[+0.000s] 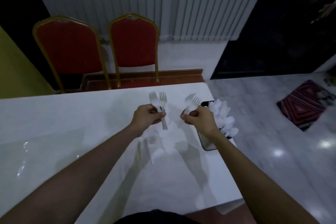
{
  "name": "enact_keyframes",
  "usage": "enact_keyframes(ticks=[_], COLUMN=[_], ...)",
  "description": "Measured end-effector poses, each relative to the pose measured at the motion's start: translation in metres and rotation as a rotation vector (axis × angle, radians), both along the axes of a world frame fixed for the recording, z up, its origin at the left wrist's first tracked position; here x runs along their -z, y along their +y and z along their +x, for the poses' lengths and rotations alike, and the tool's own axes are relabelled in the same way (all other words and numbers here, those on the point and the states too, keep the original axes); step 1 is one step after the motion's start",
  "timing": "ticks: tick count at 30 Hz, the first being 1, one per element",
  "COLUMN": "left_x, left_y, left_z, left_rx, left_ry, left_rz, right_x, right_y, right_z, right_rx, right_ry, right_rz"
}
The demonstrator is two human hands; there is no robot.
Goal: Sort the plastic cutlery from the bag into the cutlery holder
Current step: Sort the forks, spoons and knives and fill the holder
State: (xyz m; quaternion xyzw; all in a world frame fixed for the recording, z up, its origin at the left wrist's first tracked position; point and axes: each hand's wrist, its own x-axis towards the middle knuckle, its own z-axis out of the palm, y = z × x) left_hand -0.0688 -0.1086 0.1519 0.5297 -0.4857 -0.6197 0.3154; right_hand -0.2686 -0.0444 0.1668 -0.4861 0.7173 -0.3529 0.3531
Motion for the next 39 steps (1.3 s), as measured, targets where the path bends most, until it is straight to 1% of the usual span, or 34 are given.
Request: enact_keyframes(ticks=[3,5,9,12,14,16,19,22,23,26,28,30,36,39], left_x=[-0.009,-0.007,0.006,0.012,0.016,0.018,0.021,0.021,0.022,0.028,0.034,0.037,0.027,0.026], left_y=[0.012,0.020,0.030,0.037,0.042,0.044,0.046,0.044,0.043,0.043,0.044,0.046,0.047,0.048], left_z=[-0.055,-0.085,-0.131,-0.153,-0.164,-0.175,-0.186,-0.194,-0.195,-0.197,-0.197,-0.198,-0.194,-0.190], left_rx=[0.039,0.065,0.031,0.002,-0.036,-0.050,0.010,0.080,0.102,0.198,0.233,0.217,0.089,0.123], left_ry=[0.074,0.085,-0.035,-0.092,-0.102,-0.110,-0.158,-0.191,-0.213,-0.355,-0.416,-0.394,-0.251,-0.252], left_rz=[0.025,0.000,-0.124,-0.186,-0.204,-0.213,-0.286,-0.368,-0.398,-0.519,-0.574,-0.562,-0.457,-0.454], right_x=[-0.028,-0.032,-0.024,-0.013,-0.002,0.011,0.025,0.029,0.026,0.019,0.019,0.023,0.031,0.030], right_y=[0.015,0.024,0.039,0.045,0.045,0.042,0.034,0.028,0.028,0.031,0.034,0.035,0.031,0.028], right_z=[-0.043,-0.077,-0.129,-0.146,-0.150,-0.148,-0.148,-0.158,-0.163,-0.169,-0.169,-0.166,-0.172,-0.170], right_rx=[0.027,0.049,0.169,0.240,0.223,0.176,0.138,0.102,0.062,-0.072,-0.106,-0.101,-0.064,-0.077], right_ry=[0.102,0.147,0.138,0.146,0.110,0.125,0.213,0.334,0.344,0.278,0.273,0.267,0.111,0.121], right_rz=[-0.055,-0.080,-0.101,-0.097,-0.073,-0.046,-0.066,-0.009,-0.007,-0.034,-0.070,-0.085,-0.089,-0.073])
